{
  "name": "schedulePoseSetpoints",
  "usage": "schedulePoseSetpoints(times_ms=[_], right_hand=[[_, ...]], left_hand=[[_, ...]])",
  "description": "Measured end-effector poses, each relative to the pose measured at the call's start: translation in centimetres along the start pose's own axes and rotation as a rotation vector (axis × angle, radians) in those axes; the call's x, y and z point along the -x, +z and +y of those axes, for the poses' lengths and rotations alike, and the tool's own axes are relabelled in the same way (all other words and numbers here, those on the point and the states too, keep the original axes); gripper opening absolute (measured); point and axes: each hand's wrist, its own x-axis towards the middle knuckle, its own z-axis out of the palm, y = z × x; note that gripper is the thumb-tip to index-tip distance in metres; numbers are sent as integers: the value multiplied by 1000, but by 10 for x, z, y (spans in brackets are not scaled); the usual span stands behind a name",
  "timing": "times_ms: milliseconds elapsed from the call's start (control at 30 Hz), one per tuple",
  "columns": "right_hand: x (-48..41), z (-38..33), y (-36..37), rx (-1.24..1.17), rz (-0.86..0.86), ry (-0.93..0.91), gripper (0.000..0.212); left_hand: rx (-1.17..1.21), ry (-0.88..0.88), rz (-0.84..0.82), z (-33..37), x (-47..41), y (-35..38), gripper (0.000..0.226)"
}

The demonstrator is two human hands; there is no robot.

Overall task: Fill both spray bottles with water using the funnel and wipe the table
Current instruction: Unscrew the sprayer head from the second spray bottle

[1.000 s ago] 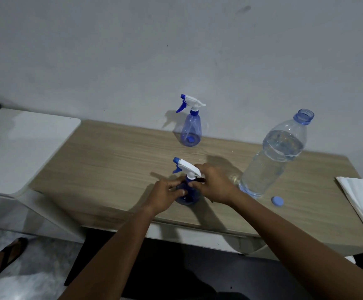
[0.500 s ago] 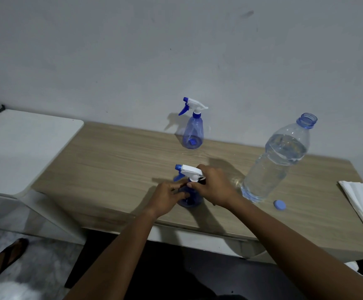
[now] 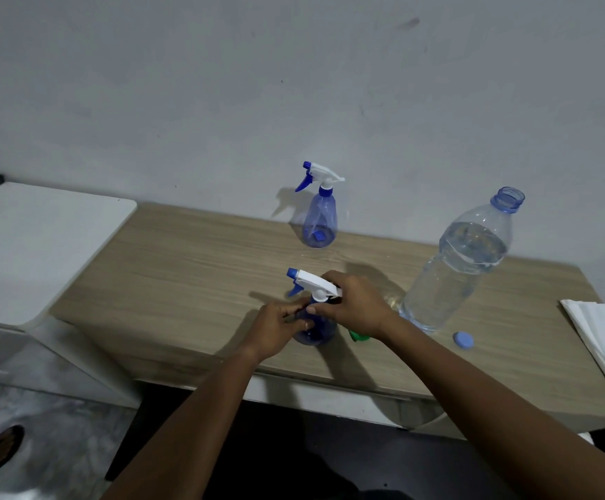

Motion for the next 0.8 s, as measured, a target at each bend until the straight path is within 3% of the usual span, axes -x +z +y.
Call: schedulePoseSetpoints(times_ms=[333,467,800], right_hand=[[0,8,2,20,1,0,24],[0,10,-3,10,-63,-40,10],[-1,2,3,34,23,-4,30]], left_hand=[[-61,-43,29,3,1,2,45],[-46,-12,23,5,2,0,44],[-21,-38,15,4,3,0,40]])
